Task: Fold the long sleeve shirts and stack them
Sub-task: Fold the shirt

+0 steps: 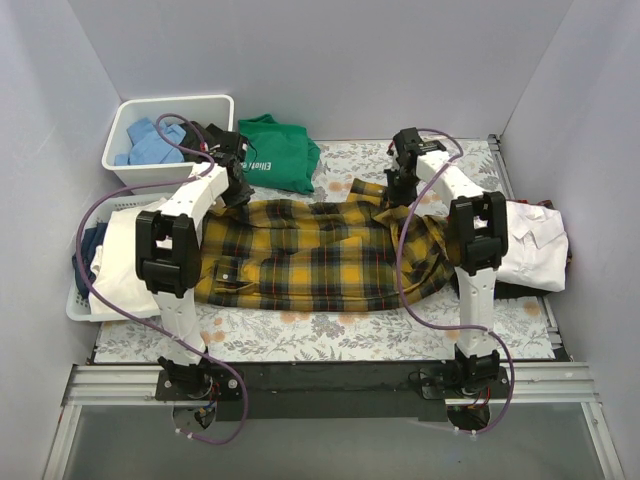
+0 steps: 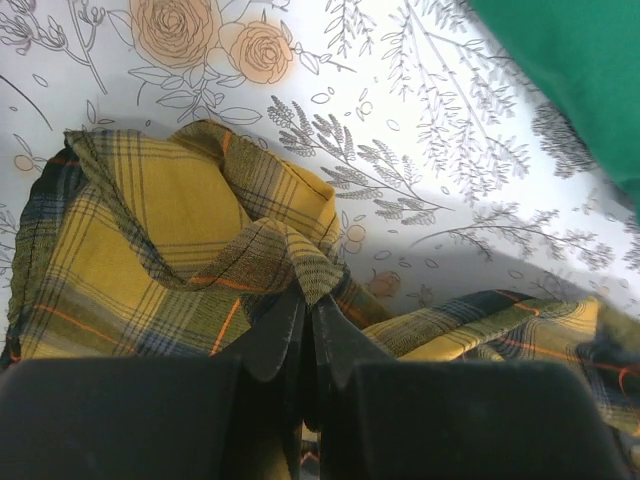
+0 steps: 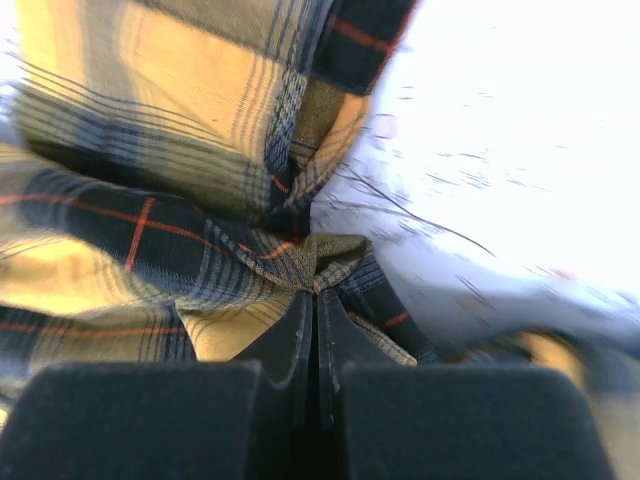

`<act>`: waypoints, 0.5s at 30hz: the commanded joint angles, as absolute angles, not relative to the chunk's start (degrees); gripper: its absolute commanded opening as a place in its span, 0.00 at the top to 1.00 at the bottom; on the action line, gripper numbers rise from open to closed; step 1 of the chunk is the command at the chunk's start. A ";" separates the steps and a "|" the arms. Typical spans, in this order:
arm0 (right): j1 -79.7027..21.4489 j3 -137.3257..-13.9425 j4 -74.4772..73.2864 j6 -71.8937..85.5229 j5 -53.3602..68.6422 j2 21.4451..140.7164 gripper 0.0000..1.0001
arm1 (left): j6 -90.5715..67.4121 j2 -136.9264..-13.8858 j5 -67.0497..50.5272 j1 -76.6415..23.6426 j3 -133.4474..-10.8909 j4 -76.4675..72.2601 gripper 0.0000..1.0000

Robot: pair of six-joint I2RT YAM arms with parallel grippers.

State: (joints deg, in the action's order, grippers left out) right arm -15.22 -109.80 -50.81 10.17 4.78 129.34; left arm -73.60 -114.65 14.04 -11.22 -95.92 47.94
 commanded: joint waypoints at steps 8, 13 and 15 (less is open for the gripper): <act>-10.72 -107.41 -40.79 13.62 -3.44 110.22 0.99 | -72.86 -106.17 15.56 -11.16 -98.53 48.43 1.00; -10.02 -104.24 -35.51 12.65 2.80 107.58 0.98 | -73.21 -104.85 16.00 -11.07 -96.59 47.03 1.00; -9.93 -103.19 -35.42 12.57 4.39 107.84 0.86 | -73.65 -104.85 16.35 -11.08 -95.89 46.67 1.00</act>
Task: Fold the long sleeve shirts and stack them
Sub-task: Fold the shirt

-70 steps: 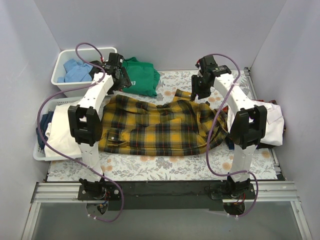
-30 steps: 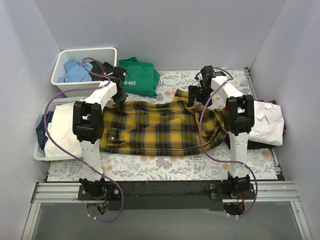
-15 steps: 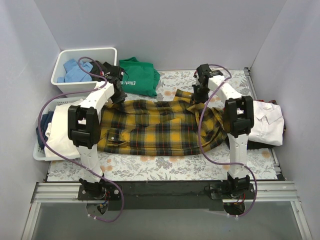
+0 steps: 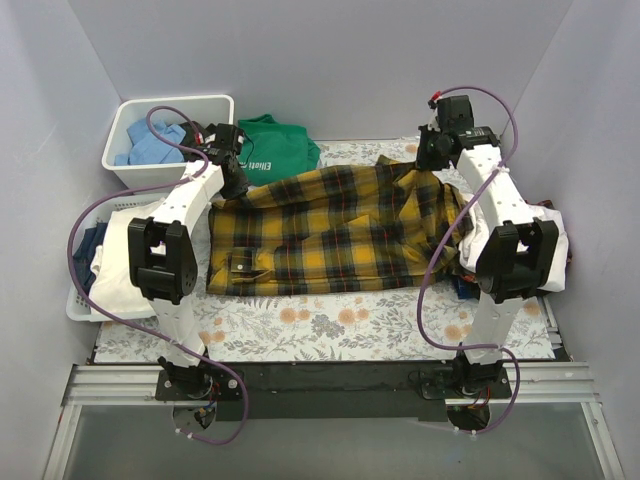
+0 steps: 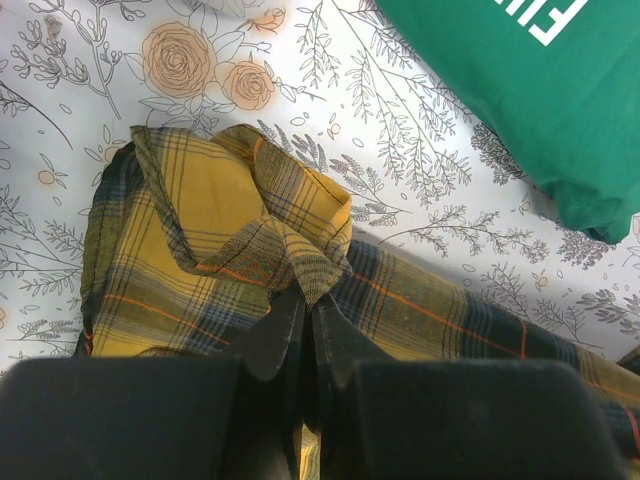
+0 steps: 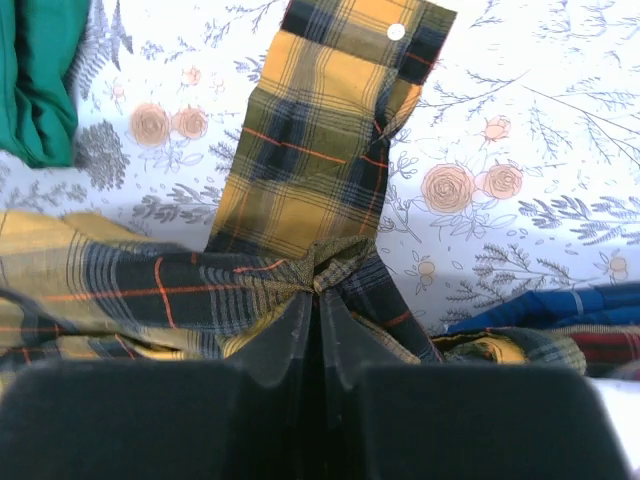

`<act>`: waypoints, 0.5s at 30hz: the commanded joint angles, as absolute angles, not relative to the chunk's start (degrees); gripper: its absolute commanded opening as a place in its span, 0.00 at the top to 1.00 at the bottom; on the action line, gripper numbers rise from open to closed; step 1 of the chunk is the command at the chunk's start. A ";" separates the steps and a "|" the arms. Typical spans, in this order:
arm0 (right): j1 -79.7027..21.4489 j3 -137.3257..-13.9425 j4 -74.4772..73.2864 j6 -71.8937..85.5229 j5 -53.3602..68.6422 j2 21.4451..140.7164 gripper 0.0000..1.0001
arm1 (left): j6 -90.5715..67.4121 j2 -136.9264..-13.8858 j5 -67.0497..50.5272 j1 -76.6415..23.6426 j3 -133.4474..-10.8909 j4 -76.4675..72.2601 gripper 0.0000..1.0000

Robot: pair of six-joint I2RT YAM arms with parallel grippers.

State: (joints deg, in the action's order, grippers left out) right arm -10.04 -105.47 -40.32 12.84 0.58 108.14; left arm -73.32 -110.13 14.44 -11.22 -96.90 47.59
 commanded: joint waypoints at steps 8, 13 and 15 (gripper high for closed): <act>-9.76 -98.18 -35.69 14.59 0.35 104.68 0.25 | -73.92 -107.13 17.40 -11.08 -94.92 45.26 0.95; -11.86 -96.86 -35.15 11.87 -2.02 99.94 0.23 | -74.36 -109.42 18.19 -11.16 -96.41 44.21 0.88; -13.78 -93.72 -35.07 10.47 -1.24 98.53 0.23 | -73.75 -109.42 17.93 -11.16 -96.68 43.33 0.88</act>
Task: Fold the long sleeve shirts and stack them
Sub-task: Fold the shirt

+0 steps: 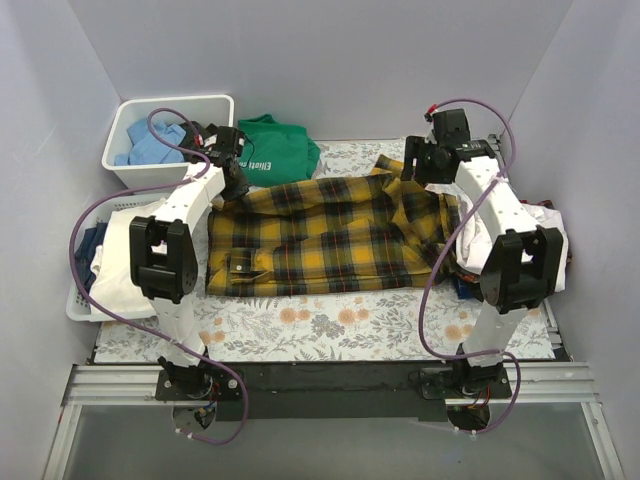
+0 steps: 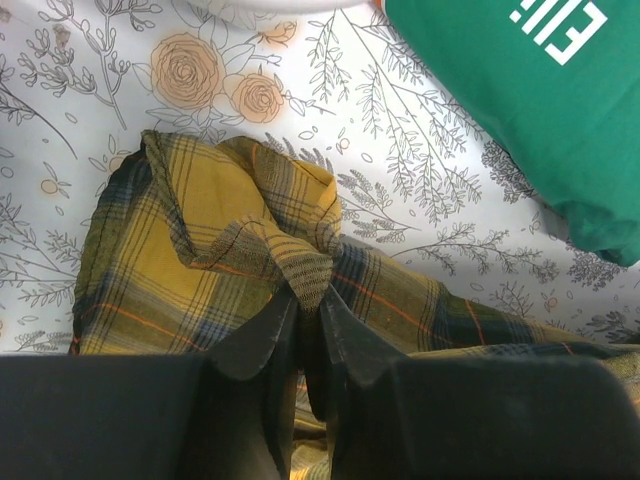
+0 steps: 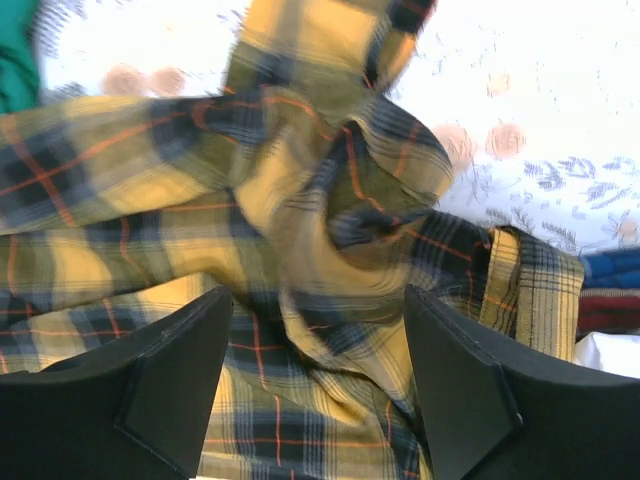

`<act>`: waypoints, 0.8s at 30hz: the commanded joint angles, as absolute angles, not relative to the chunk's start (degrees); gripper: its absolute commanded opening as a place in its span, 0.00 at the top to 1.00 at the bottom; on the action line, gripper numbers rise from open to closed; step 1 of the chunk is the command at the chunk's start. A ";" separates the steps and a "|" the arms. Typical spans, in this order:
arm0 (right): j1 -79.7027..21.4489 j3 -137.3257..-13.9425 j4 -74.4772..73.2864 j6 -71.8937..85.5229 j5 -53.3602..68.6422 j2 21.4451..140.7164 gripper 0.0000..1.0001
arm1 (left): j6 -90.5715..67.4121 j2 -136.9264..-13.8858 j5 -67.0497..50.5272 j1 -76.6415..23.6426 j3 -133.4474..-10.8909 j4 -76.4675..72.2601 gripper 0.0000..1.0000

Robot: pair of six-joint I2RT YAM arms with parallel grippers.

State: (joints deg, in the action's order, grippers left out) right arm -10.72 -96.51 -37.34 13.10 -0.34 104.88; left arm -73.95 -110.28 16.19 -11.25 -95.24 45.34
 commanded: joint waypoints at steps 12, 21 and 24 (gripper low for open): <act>-34.35 -72.96 -31.74 8.44 5.28 97.73 0.27 | -70.84 -113.12 17.23 -11.07 -102.30 45.17 0.91; -37.08 -72.07 -26.37 12.12 3.43 104.32 0.28 | -69.96 -109.52 16.88 -11.07 -98.00 44.39 0.90; -38.75 -72.42 -26.10 13.27 2.81 107.48 0.28 | -69.61 -108.99 16.44 -10.99 -96.86 44.03 0.89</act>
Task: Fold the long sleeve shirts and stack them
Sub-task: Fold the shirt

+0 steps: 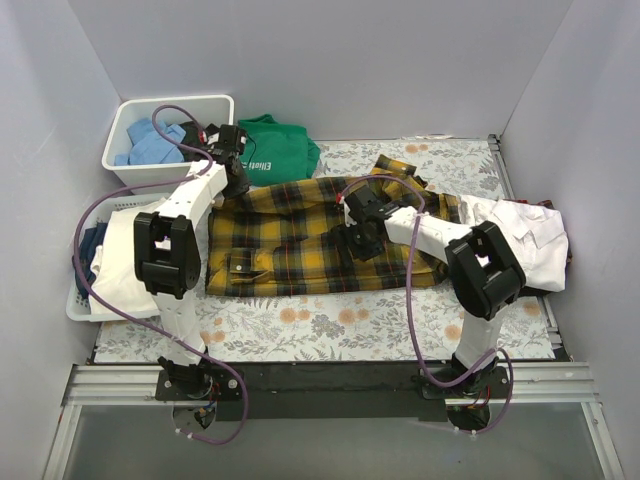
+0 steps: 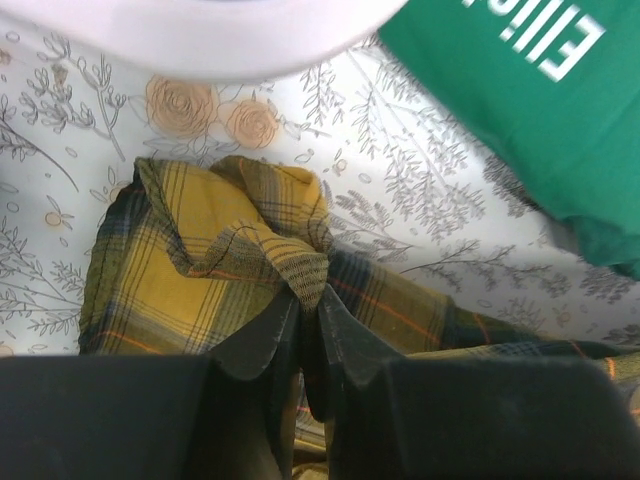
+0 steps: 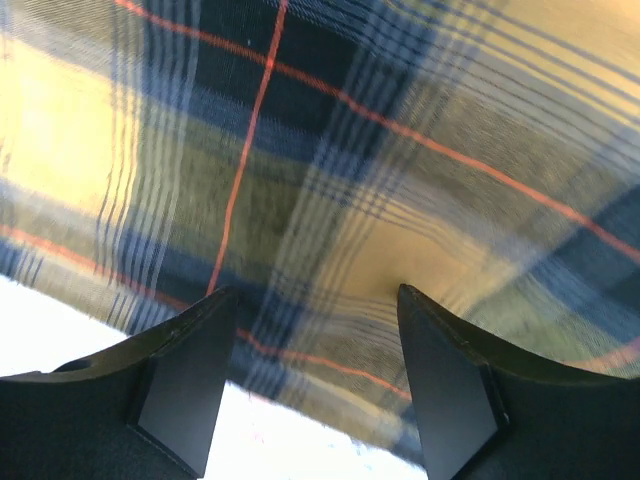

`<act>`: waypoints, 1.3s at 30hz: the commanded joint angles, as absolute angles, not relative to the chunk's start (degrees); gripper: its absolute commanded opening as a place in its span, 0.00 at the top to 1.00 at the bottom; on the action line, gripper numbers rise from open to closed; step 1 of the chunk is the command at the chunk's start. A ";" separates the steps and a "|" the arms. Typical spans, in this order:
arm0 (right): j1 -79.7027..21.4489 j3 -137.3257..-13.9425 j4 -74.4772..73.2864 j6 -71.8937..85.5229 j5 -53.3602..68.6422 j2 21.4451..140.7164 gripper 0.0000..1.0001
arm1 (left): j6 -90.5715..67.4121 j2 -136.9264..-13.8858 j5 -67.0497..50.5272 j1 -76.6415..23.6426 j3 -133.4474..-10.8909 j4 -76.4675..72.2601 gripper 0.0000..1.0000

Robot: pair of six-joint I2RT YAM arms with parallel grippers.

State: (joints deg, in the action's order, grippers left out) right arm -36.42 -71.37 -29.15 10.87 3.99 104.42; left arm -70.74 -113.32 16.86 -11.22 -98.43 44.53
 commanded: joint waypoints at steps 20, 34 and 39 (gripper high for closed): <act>-59.42 -71.99 -34.89 21.09 -8.85 99.07 0.32 | -66.45 -110.22 16.00 -8.44 -99.76 45.17 0.88; -24.88 -94.77 -39.54 13.90 -3.77 109.31 0.28 | -67.06 -109.16 15.12 -8.35 -98.17 45.00 0.87; -21.54 -106.69 -42.98 15.73 -6.15 121.62 0.26 | -68.03 -108.90 14.15 -8.35 -97.74 45.44 0.87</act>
